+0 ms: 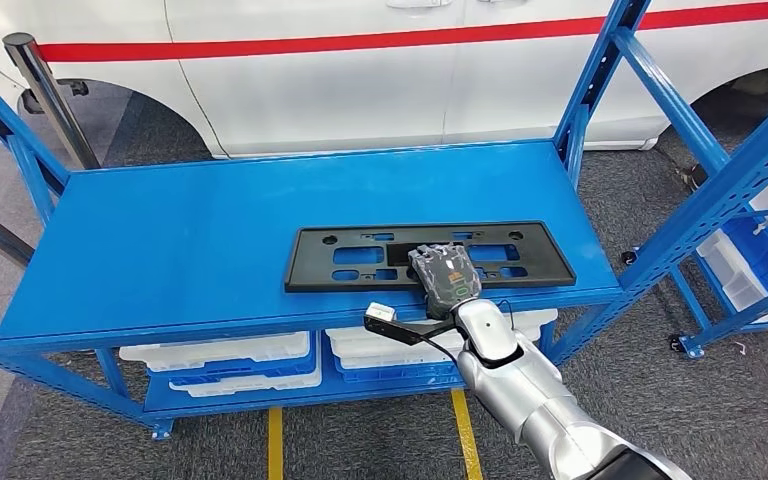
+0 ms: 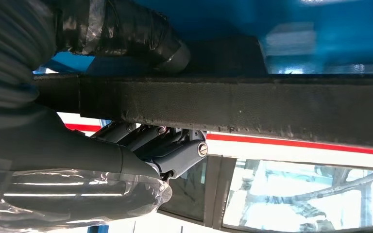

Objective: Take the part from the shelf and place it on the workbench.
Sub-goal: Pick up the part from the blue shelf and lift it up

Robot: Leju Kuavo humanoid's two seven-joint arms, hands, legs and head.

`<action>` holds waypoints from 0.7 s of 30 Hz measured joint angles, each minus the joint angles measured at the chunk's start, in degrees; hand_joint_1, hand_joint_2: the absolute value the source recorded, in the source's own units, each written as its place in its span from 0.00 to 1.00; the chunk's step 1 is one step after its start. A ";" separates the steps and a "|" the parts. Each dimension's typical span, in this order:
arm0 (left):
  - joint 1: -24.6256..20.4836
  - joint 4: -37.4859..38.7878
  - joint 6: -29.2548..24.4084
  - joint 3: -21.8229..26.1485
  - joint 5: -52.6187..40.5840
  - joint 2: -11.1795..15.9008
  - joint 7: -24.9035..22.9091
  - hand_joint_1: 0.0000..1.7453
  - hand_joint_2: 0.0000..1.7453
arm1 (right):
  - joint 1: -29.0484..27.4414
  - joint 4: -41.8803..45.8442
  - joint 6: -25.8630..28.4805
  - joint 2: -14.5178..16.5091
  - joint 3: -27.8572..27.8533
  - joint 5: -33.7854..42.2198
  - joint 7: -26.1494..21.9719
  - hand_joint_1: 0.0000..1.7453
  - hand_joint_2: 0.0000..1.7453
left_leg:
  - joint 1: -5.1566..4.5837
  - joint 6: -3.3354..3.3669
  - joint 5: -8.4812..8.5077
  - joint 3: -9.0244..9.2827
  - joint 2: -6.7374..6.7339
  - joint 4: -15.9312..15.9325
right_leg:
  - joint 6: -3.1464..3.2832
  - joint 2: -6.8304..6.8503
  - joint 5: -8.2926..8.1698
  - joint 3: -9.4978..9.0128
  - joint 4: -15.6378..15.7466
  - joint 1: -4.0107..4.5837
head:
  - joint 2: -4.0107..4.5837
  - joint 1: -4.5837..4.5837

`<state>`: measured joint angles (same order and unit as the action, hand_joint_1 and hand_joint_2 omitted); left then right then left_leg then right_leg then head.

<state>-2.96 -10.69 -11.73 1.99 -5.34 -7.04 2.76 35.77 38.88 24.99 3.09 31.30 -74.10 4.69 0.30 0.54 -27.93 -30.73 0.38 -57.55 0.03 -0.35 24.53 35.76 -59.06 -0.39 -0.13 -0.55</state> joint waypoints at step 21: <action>-0.01 0.00 -2.54 0.63 -0.68 -0.02 -0.54 0.00 1.00 | 0.00 0.03 0.11 -0.27 0.02 -0.27 -0.02 0.99 1.00 | 0.00 -0.01 -0.01 0.00 0.00 -0.01 | 0.00 0.00 0.00 0.00 0.00 0.00 | 0.00 0.00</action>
<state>-2.97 -10.69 -14.27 2.62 -6.02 -7.06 2.22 35.77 38.92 25.10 2.82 31.33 -74.36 4.67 0.29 0.53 -27.93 -30.73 0.38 -57.55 0.03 -0.35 24.53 35.76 -59.06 -0.39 -0.13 -0.55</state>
